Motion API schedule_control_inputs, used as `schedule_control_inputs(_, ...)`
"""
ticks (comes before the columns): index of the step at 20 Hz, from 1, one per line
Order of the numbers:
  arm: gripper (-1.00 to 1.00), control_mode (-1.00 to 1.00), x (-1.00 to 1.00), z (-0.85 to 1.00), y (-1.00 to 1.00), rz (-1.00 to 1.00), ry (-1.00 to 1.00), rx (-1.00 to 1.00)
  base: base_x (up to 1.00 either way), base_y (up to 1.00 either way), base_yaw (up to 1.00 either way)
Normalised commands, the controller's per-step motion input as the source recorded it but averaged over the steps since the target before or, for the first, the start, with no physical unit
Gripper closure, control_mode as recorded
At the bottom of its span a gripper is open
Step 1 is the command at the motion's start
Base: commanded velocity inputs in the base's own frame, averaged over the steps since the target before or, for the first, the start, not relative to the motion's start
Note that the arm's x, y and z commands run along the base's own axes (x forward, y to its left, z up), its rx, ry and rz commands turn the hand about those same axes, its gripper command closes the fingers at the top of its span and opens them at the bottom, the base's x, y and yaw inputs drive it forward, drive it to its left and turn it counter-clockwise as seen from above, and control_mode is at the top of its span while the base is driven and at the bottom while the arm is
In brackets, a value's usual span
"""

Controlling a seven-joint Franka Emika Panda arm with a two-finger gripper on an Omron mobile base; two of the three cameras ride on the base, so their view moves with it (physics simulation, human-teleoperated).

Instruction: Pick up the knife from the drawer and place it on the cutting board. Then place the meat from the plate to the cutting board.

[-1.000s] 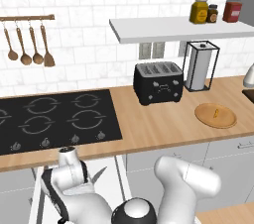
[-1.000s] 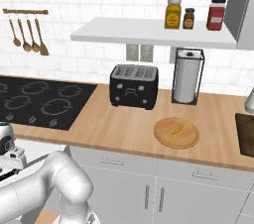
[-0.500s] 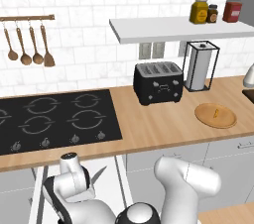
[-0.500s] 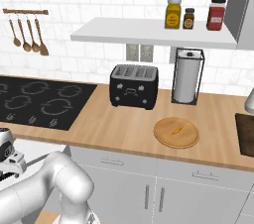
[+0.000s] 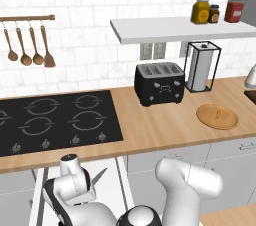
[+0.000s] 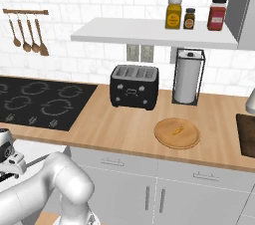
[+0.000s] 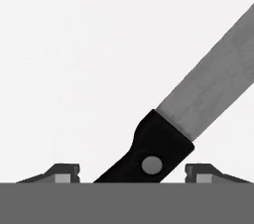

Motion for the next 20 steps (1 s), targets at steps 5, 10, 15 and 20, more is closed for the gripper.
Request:
schedule_control_inputs(5,1.00,-1.00,-0.15,0.00,0.00,0.00,0.00,0.00,0.00,0.00,0.00)
schedule_control_inputs(10,1.00,-1.00,-0.24,0.00,0.00,0.00,0.00,0.00,0.00,0.00,0.00)
schedule_control_inputs(15,1.00,-1.00,-0.61,0.42,-0.05,0.00,-0.05,0.05,0.00,0.00,0.00)
schedule_control_inputs(20,1.00,-1.00,-0.63,0.87,-0.13,0.00,-0.06,0.08,0.00,0.00,0.00)
